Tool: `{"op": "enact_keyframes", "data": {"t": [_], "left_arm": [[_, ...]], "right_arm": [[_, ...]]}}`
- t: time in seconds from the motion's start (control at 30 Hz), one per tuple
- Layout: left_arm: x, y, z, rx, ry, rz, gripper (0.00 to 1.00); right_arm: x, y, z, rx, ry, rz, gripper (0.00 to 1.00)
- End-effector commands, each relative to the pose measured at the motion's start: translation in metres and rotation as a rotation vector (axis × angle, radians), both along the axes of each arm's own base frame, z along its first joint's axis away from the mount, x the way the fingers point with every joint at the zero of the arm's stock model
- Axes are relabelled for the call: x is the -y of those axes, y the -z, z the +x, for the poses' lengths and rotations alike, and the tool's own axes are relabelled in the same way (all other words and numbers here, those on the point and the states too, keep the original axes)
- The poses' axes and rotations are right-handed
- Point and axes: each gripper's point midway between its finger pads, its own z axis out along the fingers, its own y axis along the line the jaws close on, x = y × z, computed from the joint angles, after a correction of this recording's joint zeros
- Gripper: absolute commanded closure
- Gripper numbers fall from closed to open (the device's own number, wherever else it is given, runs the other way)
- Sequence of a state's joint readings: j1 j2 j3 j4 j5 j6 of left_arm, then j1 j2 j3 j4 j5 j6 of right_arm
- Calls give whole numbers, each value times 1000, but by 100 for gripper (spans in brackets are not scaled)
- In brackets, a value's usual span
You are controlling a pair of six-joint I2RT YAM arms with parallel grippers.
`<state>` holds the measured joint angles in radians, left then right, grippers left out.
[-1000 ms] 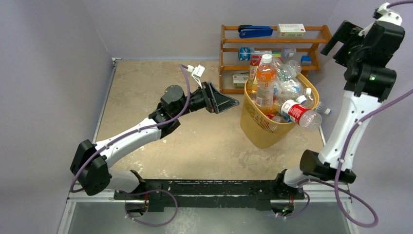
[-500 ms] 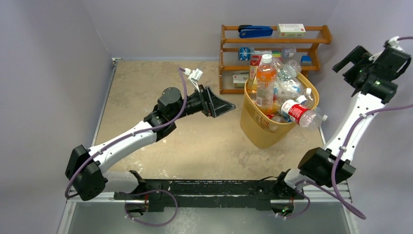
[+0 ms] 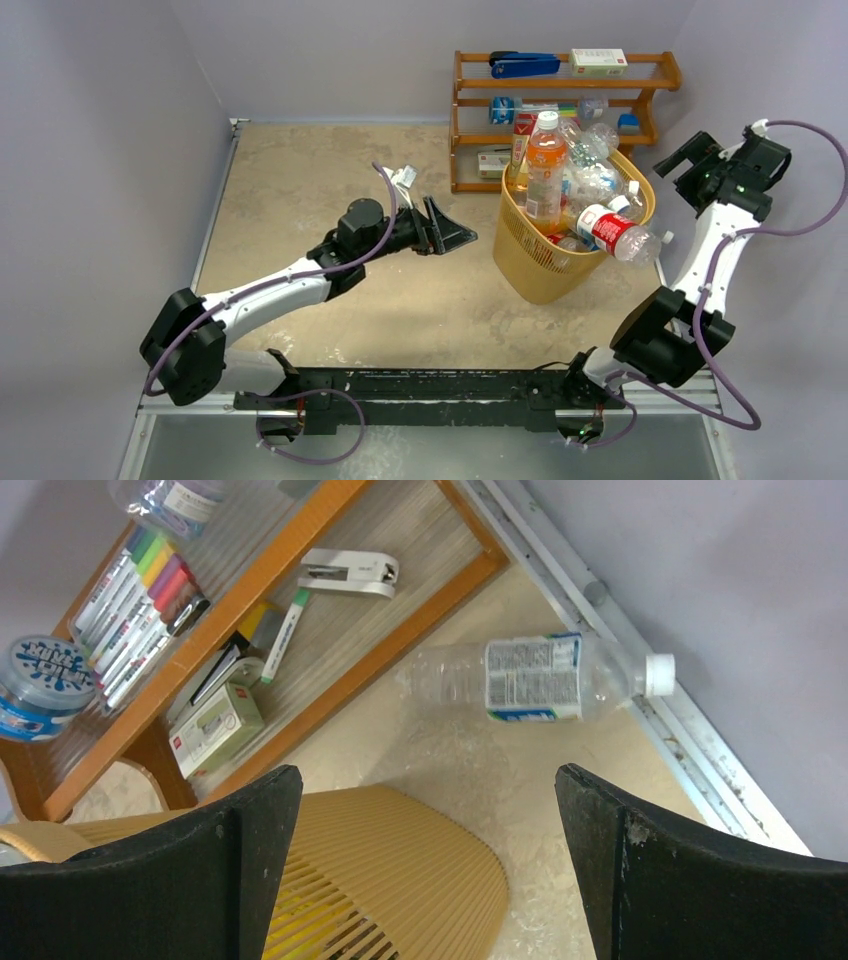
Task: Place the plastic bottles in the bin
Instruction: Adjust the trash bin at the center of the board.
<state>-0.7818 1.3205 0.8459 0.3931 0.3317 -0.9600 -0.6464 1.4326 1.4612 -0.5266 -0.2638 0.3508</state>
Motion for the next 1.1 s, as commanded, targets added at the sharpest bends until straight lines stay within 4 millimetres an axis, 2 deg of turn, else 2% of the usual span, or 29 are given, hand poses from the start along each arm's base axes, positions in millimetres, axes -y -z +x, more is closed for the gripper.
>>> {"op": "enact_keyframes", "data": {"t": [0.0, 0.23, 0.37, 0.53, 0.73, 0.93, 1.03, 1.07], "left_arm": [[8, -6, 1, 13, -15, -67, 20], [23, 9, -1, -31, -30, -89, 21], [33, 14, -2, -49, -42, -104, 21], [31, 21, 8, -72, -111, -121, 22], [28, 18, 16, -66, -166, -127, 22], [35, 12, 25, -50, -186, -122, 22], [35, 10, 28, -48, -197, -117, 22], [35, 10, 28, -47, -201, -118, 22]], "right_arm": [[-11, -8, 11, 102, -75, 12, 1], [-37, 18, 2, 89, -186, 61, 2], [-47, 23, -6, 105, -206, 60, 2], [-61, 30, -13, 126, -230, 86, 3], [-74, 45, -19, 126, -266, 125, 3], [-80, 61, -23, 114, -274, 157, 3], [-86, 63, -24, 130, -291, 180, 3], [-90, 71, -26, 121, -295, 199, 3]]}}
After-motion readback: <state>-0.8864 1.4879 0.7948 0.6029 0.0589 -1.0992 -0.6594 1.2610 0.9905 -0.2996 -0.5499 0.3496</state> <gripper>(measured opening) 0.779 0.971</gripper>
